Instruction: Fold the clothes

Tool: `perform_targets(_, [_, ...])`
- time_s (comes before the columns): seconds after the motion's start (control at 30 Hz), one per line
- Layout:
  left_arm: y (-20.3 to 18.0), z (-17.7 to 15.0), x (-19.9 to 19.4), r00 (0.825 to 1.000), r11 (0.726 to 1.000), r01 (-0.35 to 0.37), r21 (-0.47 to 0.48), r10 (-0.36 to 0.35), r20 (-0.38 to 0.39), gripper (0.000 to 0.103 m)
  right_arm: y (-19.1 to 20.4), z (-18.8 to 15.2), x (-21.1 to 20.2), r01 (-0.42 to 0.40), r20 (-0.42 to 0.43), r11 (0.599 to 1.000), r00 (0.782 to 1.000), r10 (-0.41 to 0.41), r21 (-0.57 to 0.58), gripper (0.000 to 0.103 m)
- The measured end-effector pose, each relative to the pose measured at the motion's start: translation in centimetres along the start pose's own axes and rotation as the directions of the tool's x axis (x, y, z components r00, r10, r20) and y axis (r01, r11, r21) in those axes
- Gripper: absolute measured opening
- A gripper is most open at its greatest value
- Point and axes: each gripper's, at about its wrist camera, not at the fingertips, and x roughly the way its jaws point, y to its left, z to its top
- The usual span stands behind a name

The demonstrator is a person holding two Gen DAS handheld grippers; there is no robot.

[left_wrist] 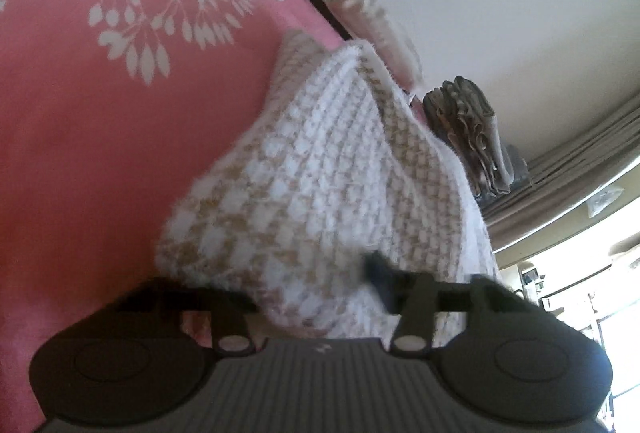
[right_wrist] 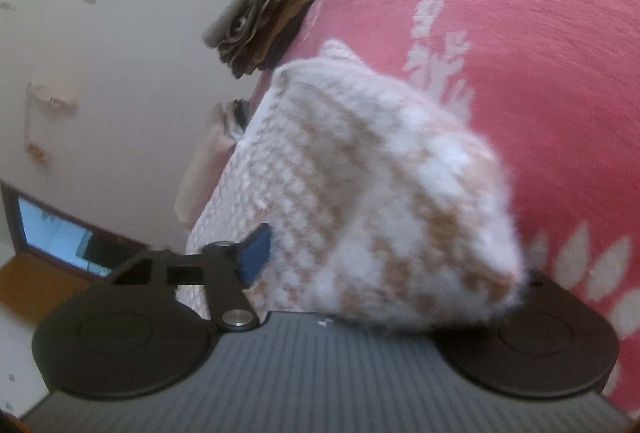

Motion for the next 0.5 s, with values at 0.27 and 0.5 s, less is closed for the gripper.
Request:
perform_targets(0.27, [-1.9,-0.4,-2.6,1.000,0.997,-0.008,0.075,0.008,0.001,0.010,0.1,0.3,-0.7,-0.035,-0.003,0.999,0.999,0.035,0.010,0.028])
perform_targets(0.5, [-3.0,-0.9,-7.0,0.999,0.990,0.041,0.133,-0.040,-0.005,0.010,1.0,-0.9,-5.7,-0.048,-0.012,0.999,0.999,0.048,0.009,0.026])
